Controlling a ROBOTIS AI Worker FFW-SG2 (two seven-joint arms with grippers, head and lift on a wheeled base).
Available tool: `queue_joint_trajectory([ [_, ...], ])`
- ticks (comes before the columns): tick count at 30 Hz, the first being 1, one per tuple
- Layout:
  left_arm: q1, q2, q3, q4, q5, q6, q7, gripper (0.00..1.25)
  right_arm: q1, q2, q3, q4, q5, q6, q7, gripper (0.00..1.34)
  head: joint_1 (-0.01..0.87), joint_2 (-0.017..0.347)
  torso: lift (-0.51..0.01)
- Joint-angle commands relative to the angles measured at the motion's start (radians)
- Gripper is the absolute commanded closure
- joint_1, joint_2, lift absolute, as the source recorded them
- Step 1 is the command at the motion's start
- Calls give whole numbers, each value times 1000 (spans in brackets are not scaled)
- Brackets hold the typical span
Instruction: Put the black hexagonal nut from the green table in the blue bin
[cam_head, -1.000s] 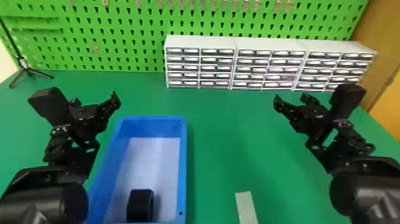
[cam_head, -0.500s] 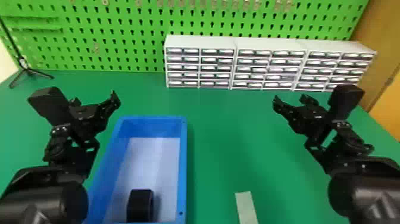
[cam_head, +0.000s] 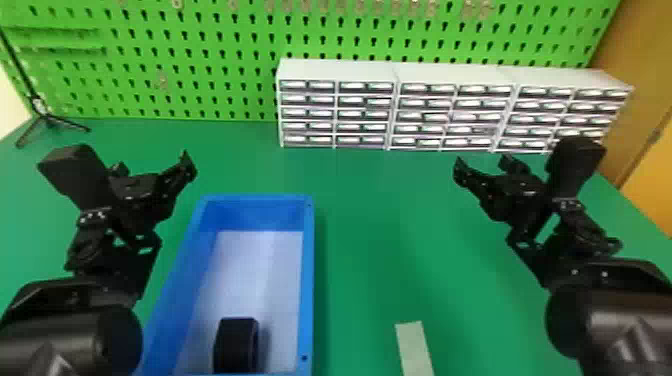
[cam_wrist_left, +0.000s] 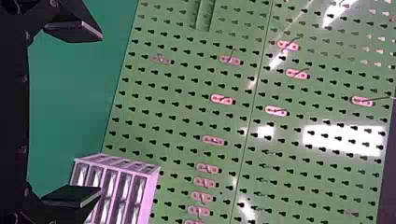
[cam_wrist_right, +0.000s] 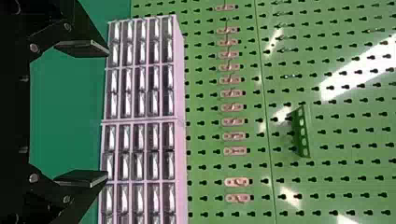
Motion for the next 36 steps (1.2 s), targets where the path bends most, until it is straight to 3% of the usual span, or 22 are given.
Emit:
queue_joint_trajectory([
  [1,-4,0,-8,0,-3,0,0,125,11,-5,-10,-2,-8,1,0,351,692,8,-97],
  [6,10,0,-10,0,-3,0,0,125,8,-8,-5,-2,-12,2,0,351,692,8,-97],
  [15,5,2,0,-9,2,0,0,125,-1,14,2,8,11,4,0,351,692,8,-97],
  [36,-12,12,13,-14,3,2,0,125,-4,8,19,11,15,4,-2,352,692,8,-97],
])
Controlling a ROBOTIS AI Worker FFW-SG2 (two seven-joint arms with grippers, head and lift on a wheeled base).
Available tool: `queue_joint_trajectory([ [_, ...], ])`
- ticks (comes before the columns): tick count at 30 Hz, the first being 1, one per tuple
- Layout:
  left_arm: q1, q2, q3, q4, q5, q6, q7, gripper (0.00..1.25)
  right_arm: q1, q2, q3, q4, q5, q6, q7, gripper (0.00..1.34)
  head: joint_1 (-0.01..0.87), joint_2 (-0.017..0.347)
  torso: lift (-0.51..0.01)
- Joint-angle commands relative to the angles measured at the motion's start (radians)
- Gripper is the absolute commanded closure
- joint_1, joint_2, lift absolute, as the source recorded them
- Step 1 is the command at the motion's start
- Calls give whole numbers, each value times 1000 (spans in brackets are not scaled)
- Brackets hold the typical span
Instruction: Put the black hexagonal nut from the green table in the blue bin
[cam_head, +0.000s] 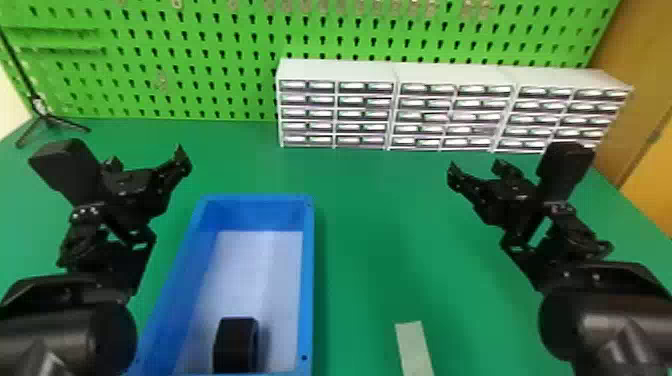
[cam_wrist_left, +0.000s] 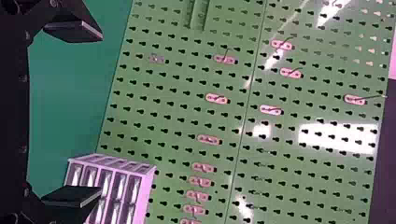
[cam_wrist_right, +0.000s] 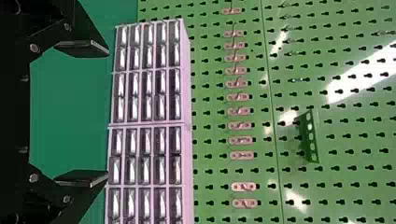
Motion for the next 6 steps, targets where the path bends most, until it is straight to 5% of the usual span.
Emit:
queue_joint_trajectory([
  [1,-5,2,5,0,0,0,0,125,-6,-5,8,3,0,0,-1,352,692,8,-97],
  [6,-3,7,3,-1,1,0,-1,125,4,1,0,3,-1,0,1,352,692,8,-97],
])
